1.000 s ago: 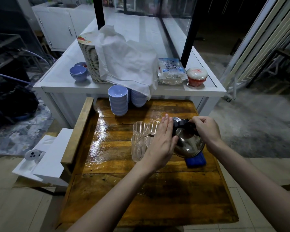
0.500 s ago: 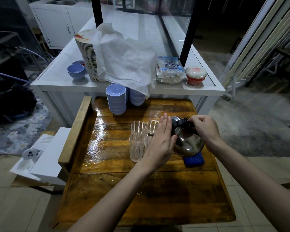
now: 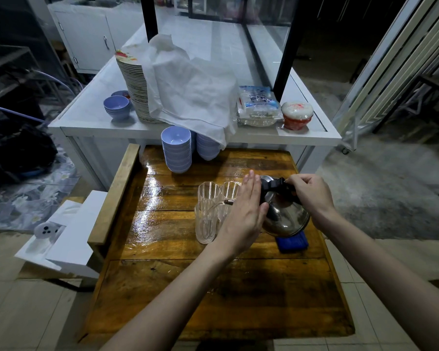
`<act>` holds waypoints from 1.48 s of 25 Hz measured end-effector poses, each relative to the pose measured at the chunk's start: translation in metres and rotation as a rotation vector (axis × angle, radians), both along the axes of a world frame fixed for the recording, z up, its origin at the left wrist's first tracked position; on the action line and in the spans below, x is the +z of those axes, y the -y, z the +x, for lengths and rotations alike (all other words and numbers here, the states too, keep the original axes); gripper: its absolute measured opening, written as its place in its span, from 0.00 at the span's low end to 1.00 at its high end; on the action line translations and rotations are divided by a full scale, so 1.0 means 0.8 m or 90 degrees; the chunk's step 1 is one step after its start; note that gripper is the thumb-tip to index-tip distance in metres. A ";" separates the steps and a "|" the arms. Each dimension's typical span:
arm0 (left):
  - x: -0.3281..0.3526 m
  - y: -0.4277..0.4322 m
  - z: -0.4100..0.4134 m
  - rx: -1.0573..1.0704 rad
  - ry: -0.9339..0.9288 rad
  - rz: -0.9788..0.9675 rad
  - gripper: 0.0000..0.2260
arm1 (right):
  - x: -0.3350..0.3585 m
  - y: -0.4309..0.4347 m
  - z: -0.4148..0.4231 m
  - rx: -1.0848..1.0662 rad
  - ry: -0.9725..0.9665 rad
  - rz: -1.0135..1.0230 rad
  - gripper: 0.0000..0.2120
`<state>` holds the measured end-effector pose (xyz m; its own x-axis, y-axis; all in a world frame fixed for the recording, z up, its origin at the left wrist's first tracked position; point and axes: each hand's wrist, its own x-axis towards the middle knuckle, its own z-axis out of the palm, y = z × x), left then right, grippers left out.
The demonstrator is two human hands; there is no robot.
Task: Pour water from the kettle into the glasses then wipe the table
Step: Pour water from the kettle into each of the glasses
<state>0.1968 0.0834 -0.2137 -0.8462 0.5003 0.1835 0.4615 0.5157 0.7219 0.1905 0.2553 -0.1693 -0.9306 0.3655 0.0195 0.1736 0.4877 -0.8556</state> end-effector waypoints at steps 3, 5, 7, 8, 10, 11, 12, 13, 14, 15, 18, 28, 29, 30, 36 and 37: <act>-0.001 0.002 0.000 0.000 0.000 -0.002 0.27 | 0.000 0.003 0.001 0.000 0.003 -0.006 0.16; -0.001 0.002 0.001 0.000 -0.002 -0.004 0.27 | 0.000 0.003 0.002 0.003 0.003 -0.007 0.16; -0.001 0.003 0.001 -0.001 -0.003 -0.005 0.27 | 0.000 0.003 0.002 0.004 0.004 -0.004 0.16; -0.001 0.003 0.001 -0.001 -0.004 -0.005 0.27 | 0.000 0.004 0.003 0.003 0.004 -0.002 0.16; -0.001 0.004 0.000 0.000 -0.004 -0.004 0.27 | 0.001 0.004 0.003 -0.001 0.005 -0.001 0.16; -0.001 0.005 0.000 0.000 -0.005 -0.005 0.27 | 0.001 0.005 0.002 -0.003 0.004 -0.001 0.16; 0.000 0.005 -0.001 0.001 -0.006 -0.007 0.27 | 0.002 0.006 0.003 -0.003 0.003 -0.002 0.16; 0.000 0.006 -0.001 0.002 -0.008 -0.009 0.27 | 0.003 0.007 0.002 -0.003 0.003 -0.002 0.16; 0.000 0.006 -0.001 0.002 -0.008 -0.010 0.27 | 0.004 0.007 0.003 -0.002 0.001 -0.002 0.17; 0.001 0.007 -0.001 0.002 -0.009 -0.009 0.27 | 0.005 0.008 0.003 -0.001 -0.001 -0.001 0.17; 0.003 0.007 -0.001 -0.002 -0.009 -0.009 0.27 | 0.006 0.008 0.004 -0.003 -0.005 0.004 0.17; 0.004 0.009 0.000 -0.008 -0.011 -0.009 0.28 | 0.007 0.009 0.006 -0.001 0.003 0.011 0.17; 0.004 0.009 -0.001 -0.009 -0.011 -0.007 0.28 | 0.007 0.010 0.006 0.000 0.002 0.008 0.17; 0.004 0.009 -0.001 -0.010 -0.010 -0.005 0.28 | 0.007 0.010 0.006 0.000 0.000 0.007 0.17; 0.002 0.011 -0.002 -0.003 -0.013 -0.008 0.28 | 0.008 0.014 0.004 0.000 -0.004 0.004 0.17; 0.002 0.010 -0.003 -0.003 -0.014 -0.006 0.28 | 0.008 0.014 0.004 -0.001 -0.006 0.006 0.17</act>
